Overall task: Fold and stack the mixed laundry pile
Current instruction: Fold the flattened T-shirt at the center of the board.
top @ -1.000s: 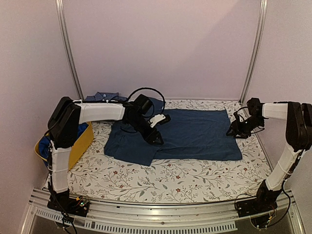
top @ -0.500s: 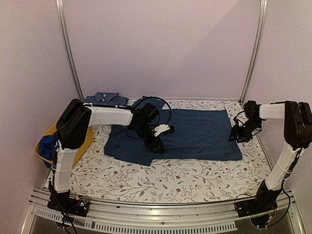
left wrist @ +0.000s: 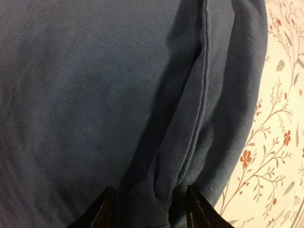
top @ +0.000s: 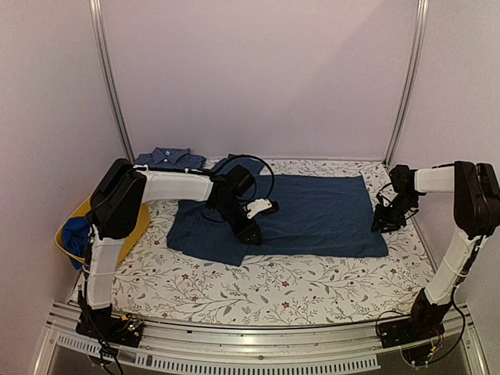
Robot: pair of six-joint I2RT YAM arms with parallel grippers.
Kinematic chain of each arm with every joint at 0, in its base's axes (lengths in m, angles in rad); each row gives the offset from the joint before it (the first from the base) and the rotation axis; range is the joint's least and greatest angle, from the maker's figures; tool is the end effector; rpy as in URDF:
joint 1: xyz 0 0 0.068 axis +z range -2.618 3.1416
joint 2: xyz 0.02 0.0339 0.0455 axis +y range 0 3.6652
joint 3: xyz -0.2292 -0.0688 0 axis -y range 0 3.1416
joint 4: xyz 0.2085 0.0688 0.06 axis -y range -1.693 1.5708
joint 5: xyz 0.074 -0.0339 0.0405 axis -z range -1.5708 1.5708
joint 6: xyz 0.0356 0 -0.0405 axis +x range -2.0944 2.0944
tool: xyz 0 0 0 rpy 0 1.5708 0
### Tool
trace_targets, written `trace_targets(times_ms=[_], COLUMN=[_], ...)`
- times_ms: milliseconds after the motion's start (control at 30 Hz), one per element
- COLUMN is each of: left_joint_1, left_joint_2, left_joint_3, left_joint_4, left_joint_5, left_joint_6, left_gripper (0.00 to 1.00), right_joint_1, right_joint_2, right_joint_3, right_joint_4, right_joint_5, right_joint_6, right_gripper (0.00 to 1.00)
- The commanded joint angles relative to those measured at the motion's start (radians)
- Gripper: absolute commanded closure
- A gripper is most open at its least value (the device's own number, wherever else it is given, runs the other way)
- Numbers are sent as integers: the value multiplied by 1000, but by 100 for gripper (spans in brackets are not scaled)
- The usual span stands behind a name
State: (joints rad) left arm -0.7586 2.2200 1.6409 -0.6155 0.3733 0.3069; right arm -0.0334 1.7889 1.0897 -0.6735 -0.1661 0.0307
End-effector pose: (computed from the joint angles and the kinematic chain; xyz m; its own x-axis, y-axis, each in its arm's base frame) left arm 0.2852 -0.2882 0.1325 -0.4206 0.7862 -0.4527 0.9072 0.3631 -0.2123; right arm 0.2893 -0.0038 0.1420 -0.9794 0.0630 -0.1917 0.0305 0.9853 0.1681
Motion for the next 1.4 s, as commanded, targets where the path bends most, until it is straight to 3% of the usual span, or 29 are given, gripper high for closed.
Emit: trace_targets(times_ms=[0, 400, 600, 767, 967, 1133, 1367], left_joint_1=[-7, 0, 7, 9, 19, 40, 57], left_joint_2=[-2, -10, -18, -44, -77, -62, -41], left_joint_3=[-2, -33, -39, -33, -29, -11, 26], left_joint_4=[-6, -2, 0, 3, 3, -2, 2], left_joint_5=[-17, -45, -89, -98, -69, -59, -83], left_joint_6=[12, 14, 29, 29, 34, 22, -6], left_gripper=[51, 57, 63, 77, 78, 99, 100], right_joint_1=[3, 3, 1, -1, -16, -24, -28], right_joint_2=[21, -6, -23, -32, -62, -80, -100], right_joint_3=[-5, 5, 5, 2, 0, 14, 56], right_joint_4=[-6, -22, -25, -27, -27, -22, -18], right_joint_5=[7, 19, 34, 42, 56, 56, 65], right_joint_6=[9, 15, 24, 29, 35, 37, 42], right_gripper=[67, 99, 100, 100, 100, 100, 100])
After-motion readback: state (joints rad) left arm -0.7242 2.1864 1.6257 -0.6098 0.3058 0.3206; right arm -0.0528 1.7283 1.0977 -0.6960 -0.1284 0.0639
